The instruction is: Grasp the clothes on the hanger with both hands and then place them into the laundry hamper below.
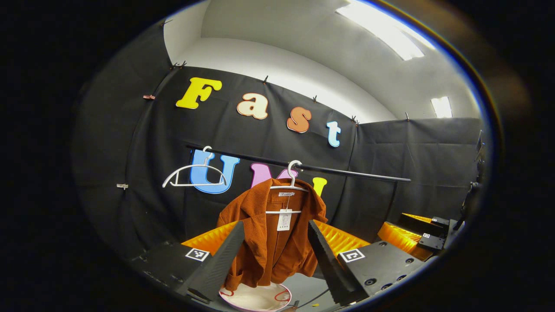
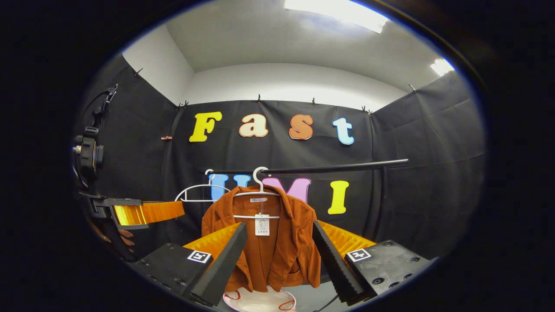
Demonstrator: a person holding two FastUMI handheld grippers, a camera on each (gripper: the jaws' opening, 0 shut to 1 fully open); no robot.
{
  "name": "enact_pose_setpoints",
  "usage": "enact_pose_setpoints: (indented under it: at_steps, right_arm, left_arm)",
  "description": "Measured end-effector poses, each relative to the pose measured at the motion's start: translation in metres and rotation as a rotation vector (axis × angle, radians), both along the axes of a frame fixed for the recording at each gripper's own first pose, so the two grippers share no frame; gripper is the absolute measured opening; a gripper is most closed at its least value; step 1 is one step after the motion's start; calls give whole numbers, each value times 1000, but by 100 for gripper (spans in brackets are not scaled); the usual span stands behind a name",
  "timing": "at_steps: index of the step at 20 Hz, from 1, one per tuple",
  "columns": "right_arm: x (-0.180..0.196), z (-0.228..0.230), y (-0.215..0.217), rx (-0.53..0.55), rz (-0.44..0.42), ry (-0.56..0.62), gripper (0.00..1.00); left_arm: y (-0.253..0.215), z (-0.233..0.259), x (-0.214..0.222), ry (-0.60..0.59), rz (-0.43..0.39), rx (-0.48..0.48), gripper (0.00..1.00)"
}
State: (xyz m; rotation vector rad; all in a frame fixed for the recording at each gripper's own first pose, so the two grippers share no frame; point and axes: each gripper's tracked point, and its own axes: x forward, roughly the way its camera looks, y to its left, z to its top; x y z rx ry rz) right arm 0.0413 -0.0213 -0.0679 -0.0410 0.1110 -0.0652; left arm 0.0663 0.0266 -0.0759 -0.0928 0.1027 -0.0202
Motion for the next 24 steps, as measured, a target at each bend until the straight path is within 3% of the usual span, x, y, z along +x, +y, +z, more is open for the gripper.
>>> enact_pose_setpoints:
  at_steps: [7, 13, 17, 24]
  right_arm:
    - [102, -69, -35, 28, 69, 44, 99]
    - [156, -117, -40, 39, 173, 90, 98]
    - [176, -139, -44, 81, 195, 120, 98]
    - [194, -165, -39, 126, 252, 162, 98]
  left_arm:
    - [21, -45, 99, -5, 95, 22, 93]
    - [37, -85, 159, 16, 158, 52, 93]
    - [55, -116, 179, 68, 206, 67, 93]
    - [64, -156, 180, 126, 277, -39, 93]
